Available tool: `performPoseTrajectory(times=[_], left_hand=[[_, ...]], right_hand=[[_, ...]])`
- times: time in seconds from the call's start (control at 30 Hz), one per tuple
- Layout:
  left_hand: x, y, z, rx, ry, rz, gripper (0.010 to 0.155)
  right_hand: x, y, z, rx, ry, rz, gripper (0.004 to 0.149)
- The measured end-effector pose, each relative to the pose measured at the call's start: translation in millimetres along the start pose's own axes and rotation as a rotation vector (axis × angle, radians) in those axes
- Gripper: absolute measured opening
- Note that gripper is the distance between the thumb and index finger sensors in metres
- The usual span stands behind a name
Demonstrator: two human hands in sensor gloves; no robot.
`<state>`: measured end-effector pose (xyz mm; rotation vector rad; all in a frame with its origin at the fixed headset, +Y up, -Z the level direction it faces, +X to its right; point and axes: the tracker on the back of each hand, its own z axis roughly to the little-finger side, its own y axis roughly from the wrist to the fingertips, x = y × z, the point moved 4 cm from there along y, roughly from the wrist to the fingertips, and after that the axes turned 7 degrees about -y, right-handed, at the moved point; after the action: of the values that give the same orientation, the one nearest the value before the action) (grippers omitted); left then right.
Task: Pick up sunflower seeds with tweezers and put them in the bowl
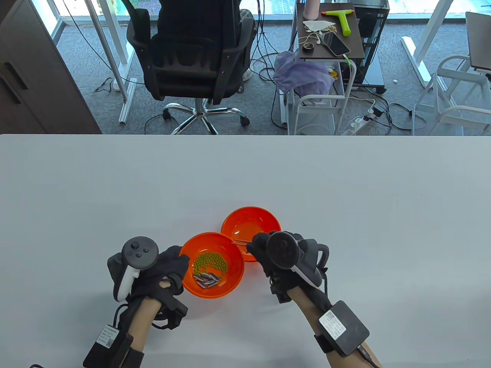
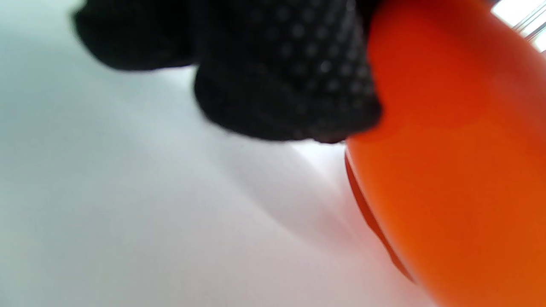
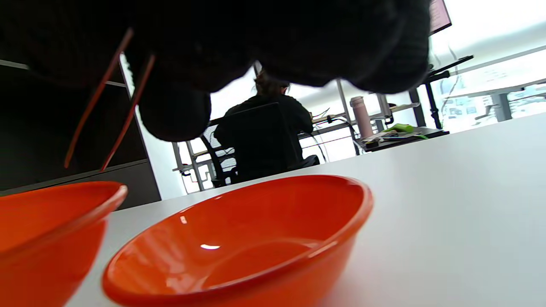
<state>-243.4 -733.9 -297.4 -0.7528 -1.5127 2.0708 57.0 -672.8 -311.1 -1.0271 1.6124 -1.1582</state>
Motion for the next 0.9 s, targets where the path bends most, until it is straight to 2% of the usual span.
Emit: performPoseTrajectory(times=[0.07,0.23,0.47,0.73,0.9], left_hand=[[0,0,0,-0.001,-0.001,0.002,0.049],[0,0,0,-0.004,-0.001,0.0,0.049],[-1,0,0,-0.003,-0.002,0.0,0.049],[-2,0,0,-0.007,-0.019,0.012,0.049],[-2,0,0,-0.007,-0.015,0.012,0.049]], right_hand=[[3,-5,-18,-0.094,-0.012,-0.025,0.042],[11,-15,-48,-0.222,-0.136,-0.065,0.042],[16,-23,-63,-0.279,-0.227,-0.079,0.042],[19,-31,-77,-0.313,-0.344,-0.036,0.042],[18,-32,-80,-0.324,-0.327,-0.009,0.038]])
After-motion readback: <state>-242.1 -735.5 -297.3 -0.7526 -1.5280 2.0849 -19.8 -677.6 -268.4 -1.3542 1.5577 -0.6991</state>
